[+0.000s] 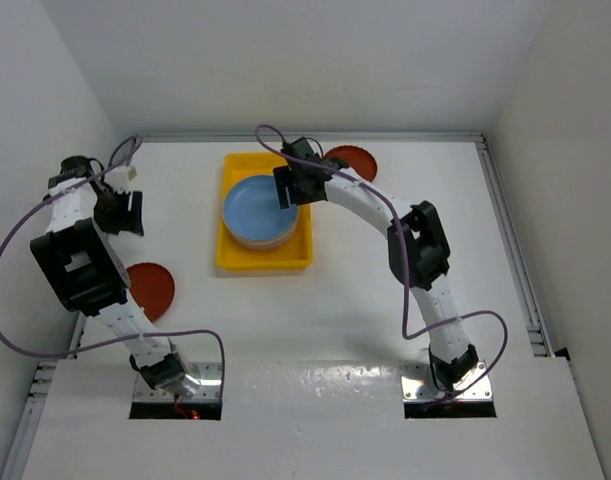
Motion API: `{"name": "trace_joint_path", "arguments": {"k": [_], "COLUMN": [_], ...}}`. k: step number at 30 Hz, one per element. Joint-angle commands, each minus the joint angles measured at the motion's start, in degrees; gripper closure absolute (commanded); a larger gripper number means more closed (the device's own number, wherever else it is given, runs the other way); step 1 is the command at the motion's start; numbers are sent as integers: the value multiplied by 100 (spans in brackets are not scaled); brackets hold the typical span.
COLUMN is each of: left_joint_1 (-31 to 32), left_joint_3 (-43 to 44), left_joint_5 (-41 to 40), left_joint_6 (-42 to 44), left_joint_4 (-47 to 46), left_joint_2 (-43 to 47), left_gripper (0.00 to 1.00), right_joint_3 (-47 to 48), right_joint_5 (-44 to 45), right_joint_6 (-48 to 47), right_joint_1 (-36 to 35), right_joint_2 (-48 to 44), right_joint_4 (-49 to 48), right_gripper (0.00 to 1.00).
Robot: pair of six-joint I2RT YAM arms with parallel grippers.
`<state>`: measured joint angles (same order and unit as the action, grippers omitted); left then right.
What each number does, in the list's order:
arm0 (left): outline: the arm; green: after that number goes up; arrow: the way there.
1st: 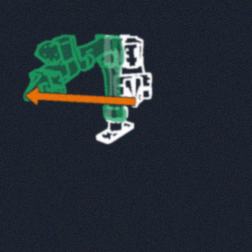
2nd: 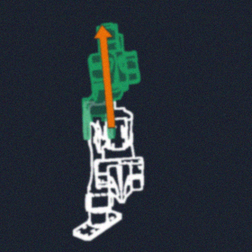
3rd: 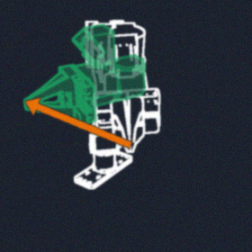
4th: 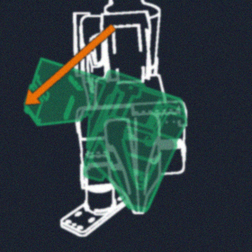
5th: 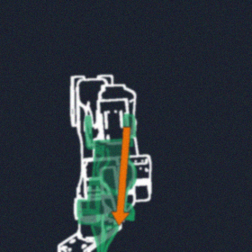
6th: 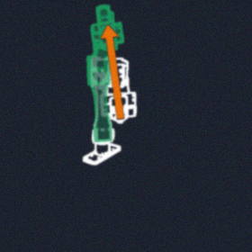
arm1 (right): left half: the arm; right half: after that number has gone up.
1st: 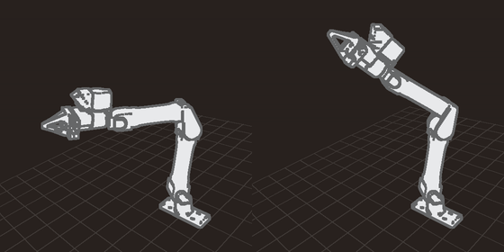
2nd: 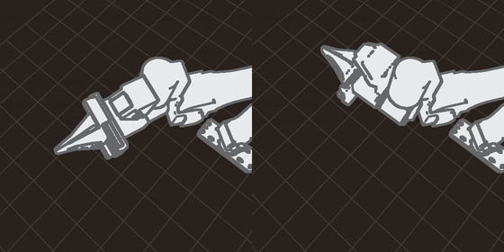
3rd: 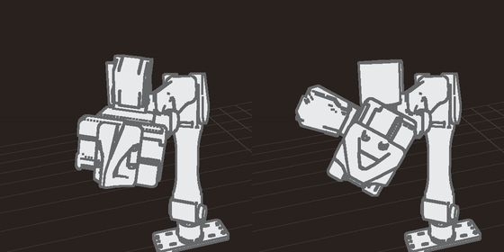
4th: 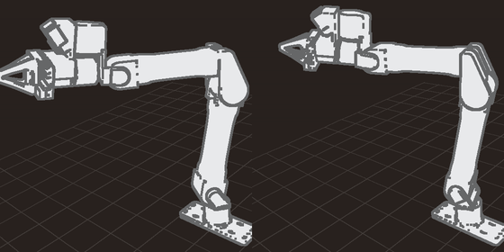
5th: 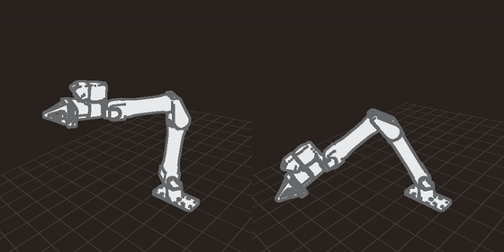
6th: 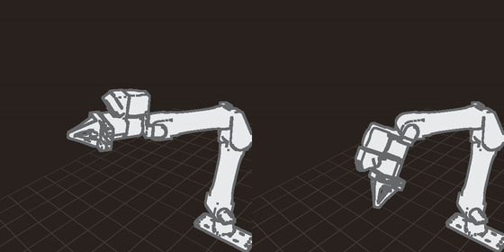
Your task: Place the plates into the plastic bin on the countertop
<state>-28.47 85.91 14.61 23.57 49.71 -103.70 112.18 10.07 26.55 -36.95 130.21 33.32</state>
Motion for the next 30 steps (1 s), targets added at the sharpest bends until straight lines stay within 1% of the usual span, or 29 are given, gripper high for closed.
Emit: {"name": "trace_joint_path", "arguments": {"k": [1,2,3,4,7,8,10,11,12,14,16,18,19,21,24,25,27,28,30], "left_joint_1": [-588,-720,-939,-1028,-1275,-1275,-1467,-1521,-1582,-1758,-1864,-1916,-1917,-1917,-1917,-1917,-1917,-1917,-1917], "left_joint_3": [-442,-557,-801,-943,-1453,-1567,-1858,-1928,-2059,-2113,-2166,-2166,-2166,-2000,-1614,-1482,-1025,-876,-340], "left_joint_5": [-888,-942,-1021,-1196,-1197,-1258,-1312,-1373,-1434,-1496,-1496,-1278,-1198,-927,-548,-225,137,487,787], "left_joint_6": [516,517,517,517,657,657,789,789,789,789,789,789,789,728,728,728,675,675,326], "left_joint_4": [249,249,128,22,-409,-506,-647,-708,-709,-761,-761,-761,-761,-657,-288,-104,-49,-49,-110], "left_joint_2": [25,-27,-27,-27,165,166,79,0,-175,-326,-441,-441,-441,-441,-292,-213,-11,234,429], "left_gripper": [31,31,28,28,28,28,28,30,35,40,55,68,83,100,100,100,100,100,100], "right_joint_3": [-99,-204,-301,-354,-478,-487,-487,-478,-487,-522,-644,-802,-873,-917,-1110,-1267,-1497,-1602,-1839], "right_joint_5": [41,22,-13,-100,-110,-145,-189,-215,-215,-233,-242,-259,-251,-259,-251,-242,-303,-399,-584], "right_joint_6": [-149,-167,-202,-228,-360,-387,-352,-343,-326,-273,-211,-185,-159,-115,-18,61,201,263,588], "right_joint_1": [56,65,74,83,100,109,135,135,196,223,328,407,469,548,680,793,873,987,1198], "right_joint_2": [-821,-970,-1111,-1216,-1358,-1376,-1411,-1420,-1446,-1507,-1622,-1727,-1771,-1824,-1991,-2069,-2193,-2245,-2351], "right_joint_4": [-194,-238,-264,-369,-370,-353,-283,-265,-230,-203,-238,-291,-308,-283,-378,-422,-510,-580,-625], "right_gripper": [28,28,26,26,26,26,26,26,26,28,29,29,29,29,30,30,30,30,31]}}
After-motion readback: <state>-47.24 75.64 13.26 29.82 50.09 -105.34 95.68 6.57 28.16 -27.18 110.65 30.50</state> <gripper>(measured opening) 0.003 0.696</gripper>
